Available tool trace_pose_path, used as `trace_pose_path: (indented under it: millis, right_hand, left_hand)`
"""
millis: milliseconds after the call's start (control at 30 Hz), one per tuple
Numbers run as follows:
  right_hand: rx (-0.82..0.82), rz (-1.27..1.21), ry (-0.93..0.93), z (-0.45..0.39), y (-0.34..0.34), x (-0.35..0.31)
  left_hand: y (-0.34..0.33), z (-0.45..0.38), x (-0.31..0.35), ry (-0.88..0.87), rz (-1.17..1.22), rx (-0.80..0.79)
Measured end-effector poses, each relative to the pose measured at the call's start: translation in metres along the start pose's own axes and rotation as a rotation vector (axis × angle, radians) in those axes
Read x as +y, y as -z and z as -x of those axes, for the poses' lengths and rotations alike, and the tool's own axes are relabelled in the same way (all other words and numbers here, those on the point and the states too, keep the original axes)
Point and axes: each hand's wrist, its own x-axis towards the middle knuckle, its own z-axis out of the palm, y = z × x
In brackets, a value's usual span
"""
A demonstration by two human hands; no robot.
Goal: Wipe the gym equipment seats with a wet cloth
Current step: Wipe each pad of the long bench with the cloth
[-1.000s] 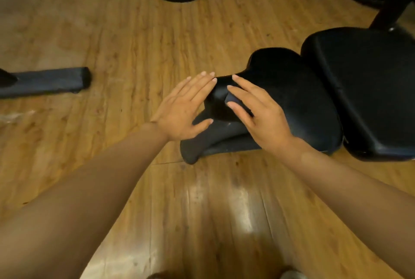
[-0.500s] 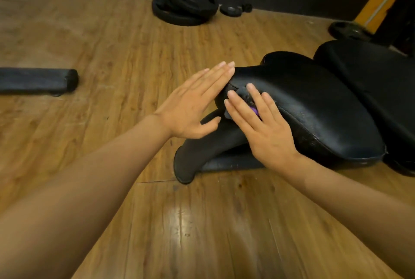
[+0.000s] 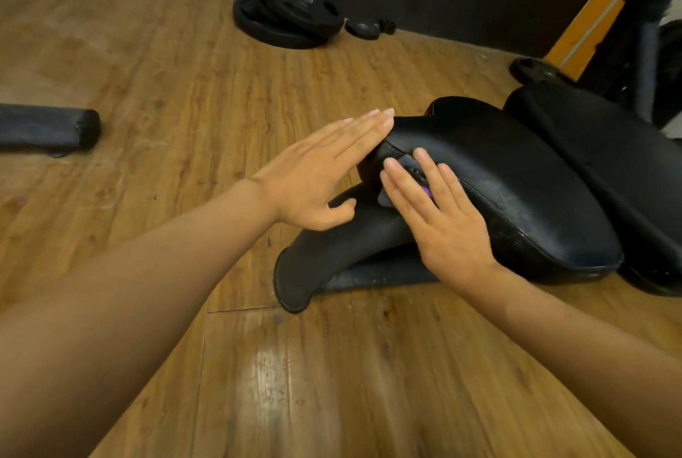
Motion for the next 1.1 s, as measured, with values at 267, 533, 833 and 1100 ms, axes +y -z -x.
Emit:
trace_pose_path:
  millis: [267,533,833,1100]
  right_hand:
    - [-0.104,0.048,-0.099,0.007,0.014,-0.002]
    - [-0.135,0.128,-0.007,-0.001,0.014,0.006]
    - [-0.297,0.104,-0.062,0.061,0.062,0.028]
    - [-0.210,0.175,-0.119,0.026,0.033,0.024]
  left_hand:
    - [-0.022,-0.001,0.014,0.073,-0.145,0.223]
    - [-0.031,-0.004,0.018,0.137,-0.138,0.341]
    - [-0.045,-0.023,0.052,0.140,-0.297,0.412]
    - [-0.049,-0.028,0.060,0.180,-0.443,0.362]
